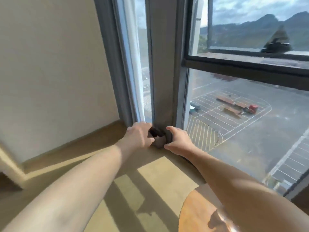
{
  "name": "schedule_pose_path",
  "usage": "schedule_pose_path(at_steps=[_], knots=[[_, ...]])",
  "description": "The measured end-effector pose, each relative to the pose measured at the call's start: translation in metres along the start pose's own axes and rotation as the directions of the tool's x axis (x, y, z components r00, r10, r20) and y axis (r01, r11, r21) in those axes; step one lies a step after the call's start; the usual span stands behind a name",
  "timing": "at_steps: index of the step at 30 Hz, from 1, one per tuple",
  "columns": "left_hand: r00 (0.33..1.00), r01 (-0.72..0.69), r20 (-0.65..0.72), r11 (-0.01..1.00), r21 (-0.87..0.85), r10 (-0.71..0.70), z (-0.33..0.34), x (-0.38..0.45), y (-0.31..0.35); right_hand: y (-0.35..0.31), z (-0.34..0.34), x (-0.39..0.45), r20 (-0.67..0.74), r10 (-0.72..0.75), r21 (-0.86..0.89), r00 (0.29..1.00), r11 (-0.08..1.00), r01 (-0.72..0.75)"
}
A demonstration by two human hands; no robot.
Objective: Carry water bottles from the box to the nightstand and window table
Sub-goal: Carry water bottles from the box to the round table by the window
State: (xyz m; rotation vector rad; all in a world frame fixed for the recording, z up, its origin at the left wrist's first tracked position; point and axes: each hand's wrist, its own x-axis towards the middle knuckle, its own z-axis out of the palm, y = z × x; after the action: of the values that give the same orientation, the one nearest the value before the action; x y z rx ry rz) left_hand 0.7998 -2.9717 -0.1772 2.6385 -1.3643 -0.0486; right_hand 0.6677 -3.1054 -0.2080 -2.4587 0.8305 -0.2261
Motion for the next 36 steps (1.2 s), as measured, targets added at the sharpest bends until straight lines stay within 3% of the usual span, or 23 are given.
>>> schedule_pose_path(at_steps=[6, 15, 25, 36], knots=[[0.945, 0.315, -0.093, 0.949, 0.008, -0.313, -0.036, -0.113, -0.148, -0.164, 0.085, -0.004, 0.168, -0.329, -0.034, 0.929, 0.94, 0.339], [0.738, 0.662, -0.154, 0.749, -0.023, -0.657, -0.068, -0.338, -0.37, -0.42, 0.255, -0.082, 0.365, -0.6, 0.043, 0.712, 0.775, 0.631], [0.456, 0.877, -0.147, 0.472, -0.094, -0.878, -0.094, -0.567, -0.564, -0.657, 0.419, -0.197, 0.511, -0.747, 0.131, 0.425, 0.557, 0.82], [0.129, 0.974, -0.218, 0.165, -0.155, -0.968, -0.111, -0.714, -0.735, -0.87, 0.588, -0.245, 0.57, -0.813, 0.258, 0.114, 0.31, 0.915]])
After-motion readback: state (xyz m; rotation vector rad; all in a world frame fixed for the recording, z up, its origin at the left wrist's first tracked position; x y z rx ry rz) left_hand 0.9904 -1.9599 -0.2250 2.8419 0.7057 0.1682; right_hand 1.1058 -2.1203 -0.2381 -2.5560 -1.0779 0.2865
